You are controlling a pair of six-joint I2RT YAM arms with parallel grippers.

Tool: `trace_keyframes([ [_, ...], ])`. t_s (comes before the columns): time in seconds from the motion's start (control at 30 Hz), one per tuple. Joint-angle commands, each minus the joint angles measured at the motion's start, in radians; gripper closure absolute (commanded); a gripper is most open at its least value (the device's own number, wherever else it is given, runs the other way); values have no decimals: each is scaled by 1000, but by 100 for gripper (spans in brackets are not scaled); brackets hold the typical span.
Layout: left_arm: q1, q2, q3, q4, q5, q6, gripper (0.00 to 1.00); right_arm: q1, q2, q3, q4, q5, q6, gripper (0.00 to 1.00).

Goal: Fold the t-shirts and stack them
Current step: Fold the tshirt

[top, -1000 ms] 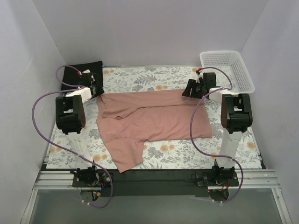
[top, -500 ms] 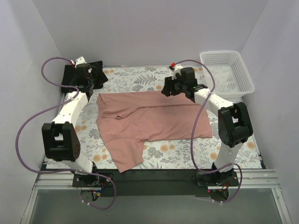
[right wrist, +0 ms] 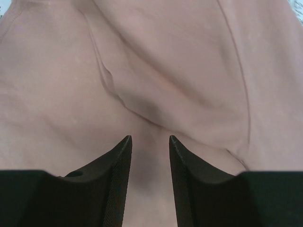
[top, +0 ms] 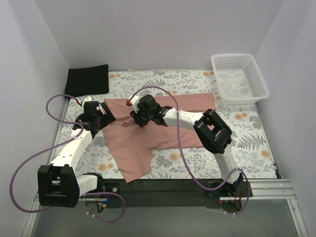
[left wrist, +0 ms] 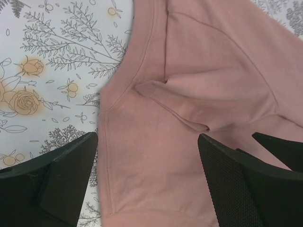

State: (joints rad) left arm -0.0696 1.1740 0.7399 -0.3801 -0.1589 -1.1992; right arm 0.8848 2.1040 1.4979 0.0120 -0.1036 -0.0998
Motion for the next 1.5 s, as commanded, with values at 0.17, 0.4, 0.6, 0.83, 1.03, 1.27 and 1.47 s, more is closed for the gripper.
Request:
trace_keyframes([
  [0.17,-6,-19,0,12,-21,-3,17,55,126,173,52,58,-61,59],
  [0.4,-6,-22,-7,14,-5,-2,19,57,172,211,49,51,-58,60],
  [0.6,-6,-17,-4,12,-1,-2,19,57,197,232,40,22,-52,58],
  [0.83,-6,-11,-2,14,1,0,20,57,218,242,32,15,-49,53],
  [1.03,-6,-11,-4,15,1,0,20,57,208,232,31,35,-55,55],
  [1.27,-6,-13,-2,14,-4,1,20,56,149,210,23,53,-90,87],
  [1.47,-6,-11,-5,15,-5,1,20,54,97,200,-10,33,-130,91],
])
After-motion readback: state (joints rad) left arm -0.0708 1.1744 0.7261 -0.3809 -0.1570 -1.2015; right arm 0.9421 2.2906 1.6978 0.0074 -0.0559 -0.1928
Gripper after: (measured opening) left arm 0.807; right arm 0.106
